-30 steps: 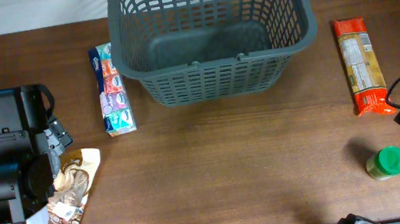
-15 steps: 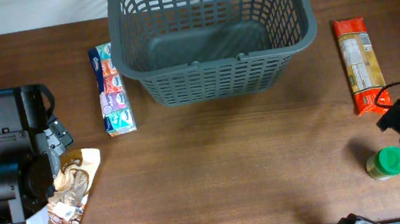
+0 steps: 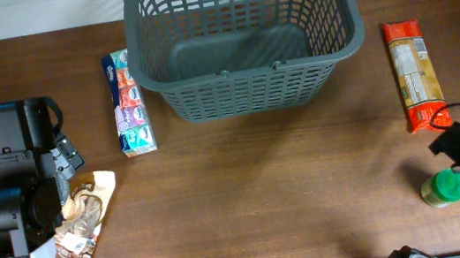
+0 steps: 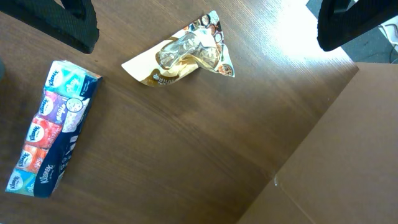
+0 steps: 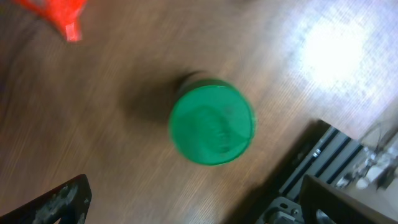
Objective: Pack container
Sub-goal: 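Move the right gripper down over the green-lidded jar, then close the right gripper on the green-lidded jar and lift it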
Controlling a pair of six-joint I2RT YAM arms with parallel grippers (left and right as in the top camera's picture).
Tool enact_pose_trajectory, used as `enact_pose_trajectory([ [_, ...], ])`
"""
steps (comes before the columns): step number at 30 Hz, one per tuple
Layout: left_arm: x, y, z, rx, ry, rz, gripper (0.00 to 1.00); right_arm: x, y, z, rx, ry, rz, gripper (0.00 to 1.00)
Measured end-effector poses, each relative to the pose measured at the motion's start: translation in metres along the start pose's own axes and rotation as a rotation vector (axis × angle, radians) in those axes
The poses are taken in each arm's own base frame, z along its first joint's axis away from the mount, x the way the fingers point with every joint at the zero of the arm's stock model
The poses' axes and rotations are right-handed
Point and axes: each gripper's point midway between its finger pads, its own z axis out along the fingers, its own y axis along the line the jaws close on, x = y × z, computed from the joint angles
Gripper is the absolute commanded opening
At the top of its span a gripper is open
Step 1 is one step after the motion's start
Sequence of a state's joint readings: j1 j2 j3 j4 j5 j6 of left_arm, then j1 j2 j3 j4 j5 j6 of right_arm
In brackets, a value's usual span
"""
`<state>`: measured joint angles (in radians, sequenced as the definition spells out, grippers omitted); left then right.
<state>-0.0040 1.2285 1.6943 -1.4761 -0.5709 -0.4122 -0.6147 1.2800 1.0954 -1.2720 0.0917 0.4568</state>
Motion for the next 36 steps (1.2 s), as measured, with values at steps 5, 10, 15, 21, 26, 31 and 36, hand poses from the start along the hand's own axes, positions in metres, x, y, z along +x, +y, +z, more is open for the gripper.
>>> enact_pose_trajectory([
  [5,0.0,0.0,0.0,0.0,0.0,0.0,1.0,-0.002,-0.017,0.013,0.016,0.011,0.097,0.99],
  [10,0.0,0.0,0.0,0.0,0.0,0.0,1.0,0.0,-0.016,0.025,-0.007,0.021,0.096,0.99],
  [15,0.0,0.0,0.0,0.0,0.0,0.0,1.0,0.001,-0.014,0.035,-0.019,0.018,0.085,0.99],
  [21,0.0,0.0,0.0,0.0,0.0,0.0,1.0,0.0,-0.012,0.036,-0.025,0.017,0.082,0.99],
  [26,0.0,0.0,0.0,0.0,0.0,0.0,1.0,-0.001,-0.012,0.038,-0.023,0.02,0.082,0.99],
  [31,0.0,0.0,0.0,0.0,0.0,0.0,1.0,-0.008,-0.008,0.049,-0.019,0.03,0.082,0.99],
  [36,0.0,0.0,0.0,0.0,0.0,0.0,0.99,-0.011,-0.006,0.06,-0.009,0.054,0.079,0.99],
])
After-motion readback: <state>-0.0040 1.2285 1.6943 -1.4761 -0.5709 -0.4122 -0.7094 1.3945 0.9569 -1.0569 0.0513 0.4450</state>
